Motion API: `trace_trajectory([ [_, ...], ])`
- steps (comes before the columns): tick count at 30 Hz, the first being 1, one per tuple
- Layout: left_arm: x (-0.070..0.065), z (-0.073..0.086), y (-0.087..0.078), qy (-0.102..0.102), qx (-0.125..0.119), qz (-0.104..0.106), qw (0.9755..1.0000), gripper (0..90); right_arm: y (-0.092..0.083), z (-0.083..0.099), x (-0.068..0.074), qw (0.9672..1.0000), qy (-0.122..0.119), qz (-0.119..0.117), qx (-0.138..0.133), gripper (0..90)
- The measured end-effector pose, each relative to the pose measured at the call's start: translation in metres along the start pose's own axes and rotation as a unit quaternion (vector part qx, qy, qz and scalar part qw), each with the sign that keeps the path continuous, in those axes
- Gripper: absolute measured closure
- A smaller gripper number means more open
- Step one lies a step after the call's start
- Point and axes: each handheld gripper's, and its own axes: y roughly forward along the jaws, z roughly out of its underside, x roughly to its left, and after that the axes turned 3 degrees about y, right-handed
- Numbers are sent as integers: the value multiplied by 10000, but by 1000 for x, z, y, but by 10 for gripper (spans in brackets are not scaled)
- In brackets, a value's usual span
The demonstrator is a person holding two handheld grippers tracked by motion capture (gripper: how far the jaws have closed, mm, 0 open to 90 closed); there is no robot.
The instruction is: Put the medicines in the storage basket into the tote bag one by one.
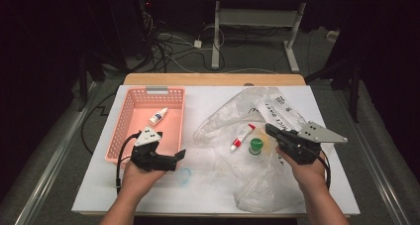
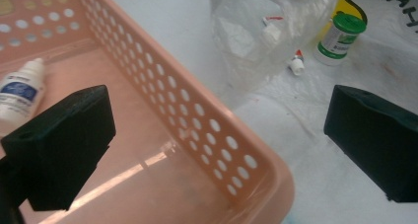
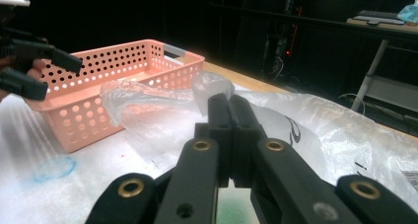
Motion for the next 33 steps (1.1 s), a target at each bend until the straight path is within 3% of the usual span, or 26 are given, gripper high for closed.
trace_trajectory([
  [8,25,3,-17,-154,-59,-323,9993,0,0,0,0,10000,-25,18,0,900],
  [20,53,12,-29,-482,-81,-558,9972,0,2,1,-1,10000,-8,30,48,900],
  [25,53,11,-31,-527,-73,-564,9970,0,1,1,-2,10000,-43,49,50,900],
  [29,46,-2,-32,-506,-247,-447,9974,0,0,0,-2,10000,-2,55,10,900],
  [33,45,-14,-28,-379,-283,-486,9977,0,1,1,-2,10000,-20,42,23,900],
])
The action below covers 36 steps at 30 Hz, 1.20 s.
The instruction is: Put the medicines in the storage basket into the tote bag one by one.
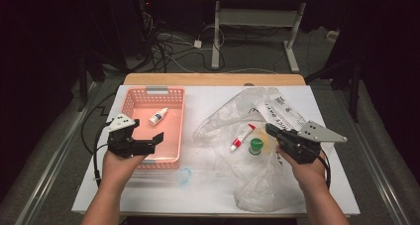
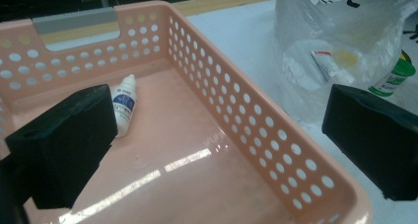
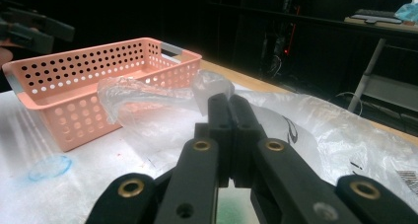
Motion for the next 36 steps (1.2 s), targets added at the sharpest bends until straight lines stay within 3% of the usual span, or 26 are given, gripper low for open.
trace_trajectory([
  [5,9,-11,14,-121,54,11,9999,0,-1,-1,0,10000,10,9,-28,900],
  [10,8,-23,26,74,11,-99,9999,13,-1,-1,0,10000,18,7,-20,900],
  [14,11,-32,35,55,28,-62,10000,13,0,0,1,10000,2,-7,4,900],
  [19,21,-39,51,-108,99,24,9999,13,1,0,1,10000,3,-24,7,900],
  [30,42,-50,87,-224,553,-138,9981,15,1,1,0,10000,28,-23,25,900],
  [32,49,-49,94,-333,676,-139,9971,21,1,1,0,10000,32,-15,22,900],
  [36,63,-44,105,-406,1033,-357,9932,51,0,1,-1,10000,61,-23,11,900],
])
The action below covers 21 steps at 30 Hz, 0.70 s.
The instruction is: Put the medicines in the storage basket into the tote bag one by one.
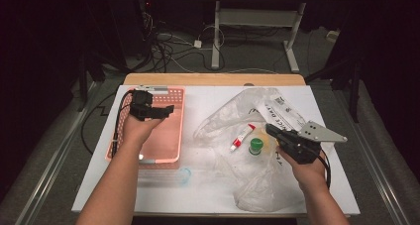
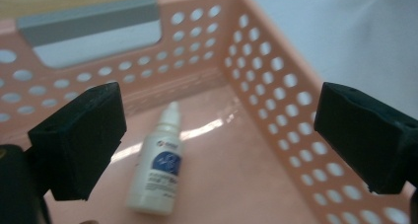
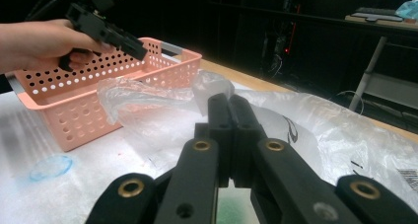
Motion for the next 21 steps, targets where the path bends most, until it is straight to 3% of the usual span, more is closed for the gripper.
trace_trajectory([
  [6,16,4,18,-48,630,-142,9979,98,2,2,-1,10000,32,-7,16,900],
  [13,27,9,31,-67,1052,-109,9944,262,5,4,0,10000,29,-31,57,900],
  [19,25,12,37,45,1375,-272,9901,407,4,5,-2,10000,41,-27,66,900],
  [21,24,13,39,82,1440,-237,9893,425,4,5,-1,10000,37,-42,68,900],
])
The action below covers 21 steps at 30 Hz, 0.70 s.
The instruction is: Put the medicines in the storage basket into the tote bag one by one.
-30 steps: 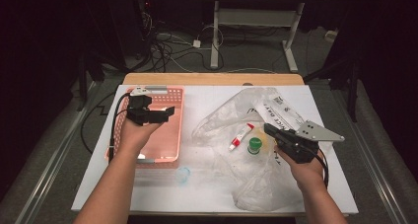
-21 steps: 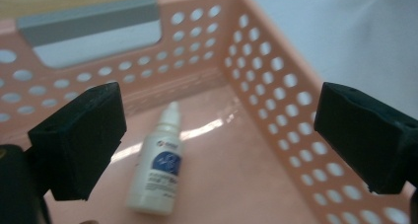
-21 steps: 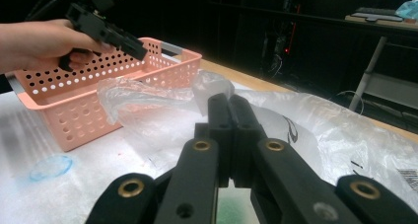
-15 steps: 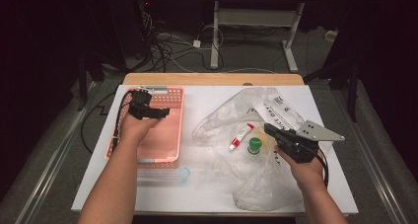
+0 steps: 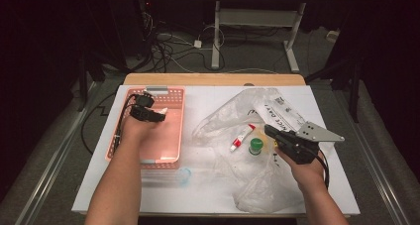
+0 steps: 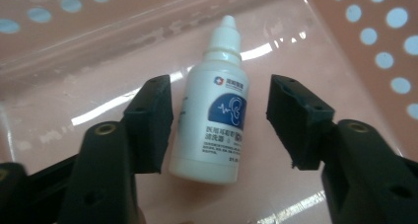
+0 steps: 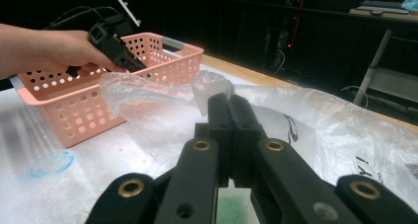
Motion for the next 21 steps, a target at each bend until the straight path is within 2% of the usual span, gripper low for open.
trace_trajectory([
  [6,-2,1,6,118,342,-150,9992,519,0,0,1,10000,8,-16,-16,900],
  [9,-3,1,6,130,328,-144,9993,566,-1,0,0,10000,5,-15,-21,900],
  [13,-6,0,6,110,332,-82,9994,577,-1,-1,0,10000,-9,-5,-29,900],
  [21,-15,-2,-13,60,-36,170,9998,579,-3,-2,0,10000,-6,-2,-75,900],
])
